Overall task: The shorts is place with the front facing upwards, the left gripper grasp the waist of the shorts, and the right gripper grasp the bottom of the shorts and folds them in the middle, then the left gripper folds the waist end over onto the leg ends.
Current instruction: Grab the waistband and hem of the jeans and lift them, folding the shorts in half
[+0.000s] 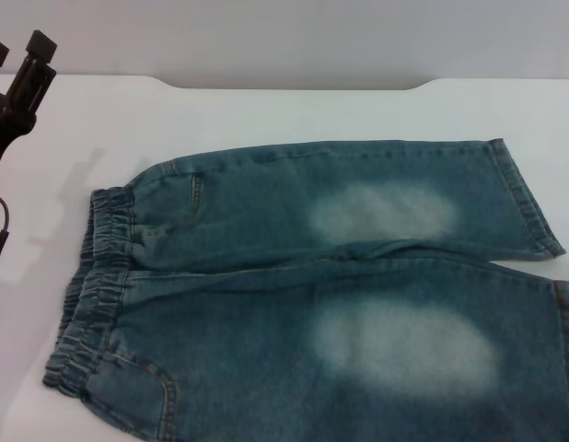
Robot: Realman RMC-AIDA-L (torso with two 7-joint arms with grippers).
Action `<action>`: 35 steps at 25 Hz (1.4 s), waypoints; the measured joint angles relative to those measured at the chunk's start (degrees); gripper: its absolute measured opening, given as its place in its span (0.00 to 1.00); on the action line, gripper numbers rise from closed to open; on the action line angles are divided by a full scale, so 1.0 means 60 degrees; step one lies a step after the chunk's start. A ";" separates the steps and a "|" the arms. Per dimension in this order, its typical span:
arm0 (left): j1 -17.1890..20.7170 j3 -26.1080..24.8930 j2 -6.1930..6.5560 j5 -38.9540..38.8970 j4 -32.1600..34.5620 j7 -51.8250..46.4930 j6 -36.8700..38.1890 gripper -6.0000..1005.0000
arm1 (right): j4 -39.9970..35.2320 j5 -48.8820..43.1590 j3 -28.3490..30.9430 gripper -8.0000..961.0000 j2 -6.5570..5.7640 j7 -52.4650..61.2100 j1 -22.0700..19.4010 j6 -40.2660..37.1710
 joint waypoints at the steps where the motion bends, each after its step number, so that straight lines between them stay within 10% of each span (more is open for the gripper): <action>1: 0.0002 -0.0001 0.0004 0.0000 0.0001 -0.0001 0.0002 0.78 | 0.0009 -0.0001 0.0000 0.54 0.0003 0.0000 -0.0008 -0.0019; 25: -0.0278 0.0441 0.0242 0.0335 0.0090 -0.0356 -0.0134 0.78 | 0.0059 -0.0001 0.0013 0.54 -0.0003 0.0464 -0.0015 0.0049; 35: -0.1735 0.0253 0.1187 0.2199 0.1039 -0.2568 -0.1179 0.78 | -0.0141 -0.0083 -0.0107 0.54 -0.0051 0.1485 -0.0008 0.0549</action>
